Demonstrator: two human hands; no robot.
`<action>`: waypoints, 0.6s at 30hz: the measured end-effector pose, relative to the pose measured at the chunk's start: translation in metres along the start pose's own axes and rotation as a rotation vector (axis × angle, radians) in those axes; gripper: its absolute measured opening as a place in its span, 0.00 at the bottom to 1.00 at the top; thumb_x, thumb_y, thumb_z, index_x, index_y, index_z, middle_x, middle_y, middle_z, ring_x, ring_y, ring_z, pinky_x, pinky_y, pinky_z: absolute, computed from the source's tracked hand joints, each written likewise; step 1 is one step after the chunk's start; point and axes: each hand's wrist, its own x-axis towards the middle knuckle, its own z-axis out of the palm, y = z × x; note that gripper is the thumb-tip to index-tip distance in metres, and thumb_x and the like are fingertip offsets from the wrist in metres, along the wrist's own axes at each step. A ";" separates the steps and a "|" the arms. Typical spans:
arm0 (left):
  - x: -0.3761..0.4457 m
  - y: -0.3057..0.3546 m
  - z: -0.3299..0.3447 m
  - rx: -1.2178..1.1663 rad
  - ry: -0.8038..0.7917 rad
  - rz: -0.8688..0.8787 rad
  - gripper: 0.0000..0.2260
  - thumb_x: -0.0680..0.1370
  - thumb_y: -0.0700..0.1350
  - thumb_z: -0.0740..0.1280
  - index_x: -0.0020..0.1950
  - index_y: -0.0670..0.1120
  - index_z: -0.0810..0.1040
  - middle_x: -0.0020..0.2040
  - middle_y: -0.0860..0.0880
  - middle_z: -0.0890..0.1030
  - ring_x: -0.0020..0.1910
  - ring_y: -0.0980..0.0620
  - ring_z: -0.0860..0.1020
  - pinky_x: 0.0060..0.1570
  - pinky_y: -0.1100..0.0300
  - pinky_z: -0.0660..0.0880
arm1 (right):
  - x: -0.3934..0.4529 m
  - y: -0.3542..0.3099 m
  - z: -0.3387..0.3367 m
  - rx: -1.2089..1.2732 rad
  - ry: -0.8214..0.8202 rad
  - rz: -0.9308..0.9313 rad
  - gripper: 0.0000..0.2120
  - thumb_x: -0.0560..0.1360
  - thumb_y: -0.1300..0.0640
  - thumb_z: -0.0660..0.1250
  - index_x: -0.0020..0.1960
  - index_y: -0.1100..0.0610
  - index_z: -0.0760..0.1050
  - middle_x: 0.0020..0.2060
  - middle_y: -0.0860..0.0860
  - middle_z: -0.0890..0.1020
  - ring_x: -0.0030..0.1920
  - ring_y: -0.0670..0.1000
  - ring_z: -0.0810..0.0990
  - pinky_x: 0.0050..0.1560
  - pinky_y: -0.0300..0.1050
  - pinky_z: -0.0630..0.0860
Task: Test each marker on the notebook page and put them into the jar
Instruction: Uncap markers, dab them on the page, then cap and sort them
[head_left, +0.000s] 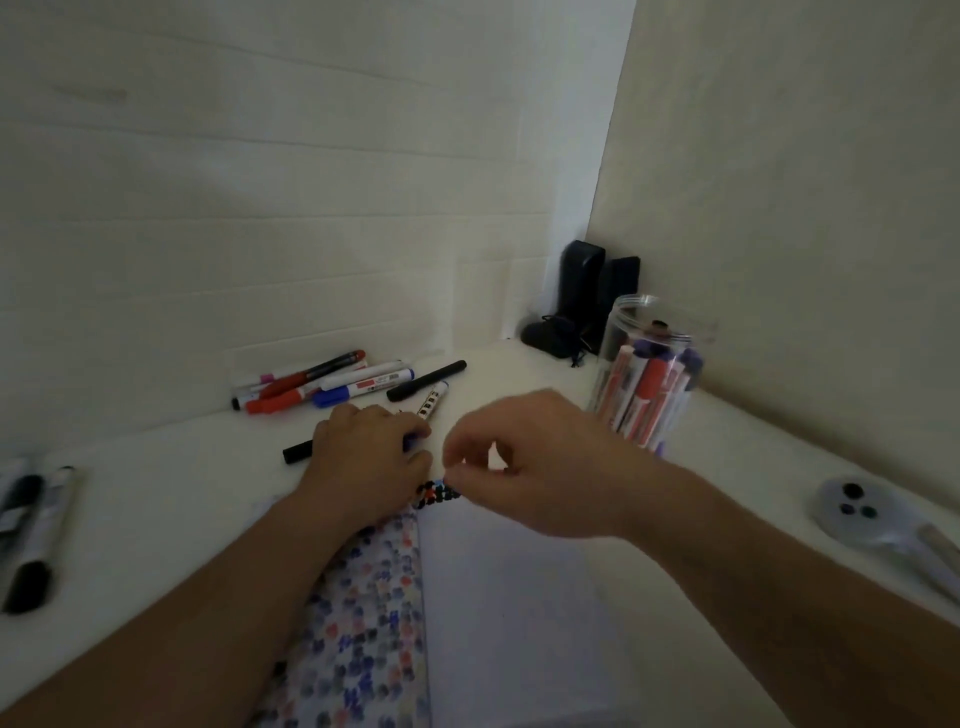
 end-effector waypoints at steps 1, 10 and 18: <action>0.001 -0.001 0.000 -0.052 0.061 -0.002 0.14 0.77 0.61 0.65 0.61 0.62 0.78 0.55 0.55 0.81 0.57 0.48 0.75 0.57 0.50 0.73 | 0.001 0.002 0.014 0.008 -0.044 0.026 0.07 0.81 0.45 0.64 0.51 0.44 0.80 0.41 0.42 0.82 0.41 0.42 0.79 0.43 0.40 0.77; -0.017 0.022 -0.019 -0.779 0.076 0.065 0.10 0.83 0.52 0.64 0.64 0.59 0.71 0.47 0.58 0.80 0.47 0.61 0.79 0.46 0.65 0.73 | 0.000 0.036 0.053 0.787 0.323 0.471 0.15 0.76 0.37 0.71 0.51 0.47 0.83 0.32 0.48 0.83 0.30 0.44 0.80 0.36 0.44 0.78; -0.041 0.050 -0.019 -0.589 -0.114 0.363 0.07 0.84 0.54 0.59 0.62 0.57 0.68 0.44 0.56 0.79 0.43 0.58 0.78 0.40 0.61 0.75 | -0.002 0.032 0.059 1.237 0.468 0.423 0.04 0.80 0.58 0.70 0.49 0.58 0.77 0.32 0.55 0.81 0.30 0.49 0.77 0.29 0.42 0.74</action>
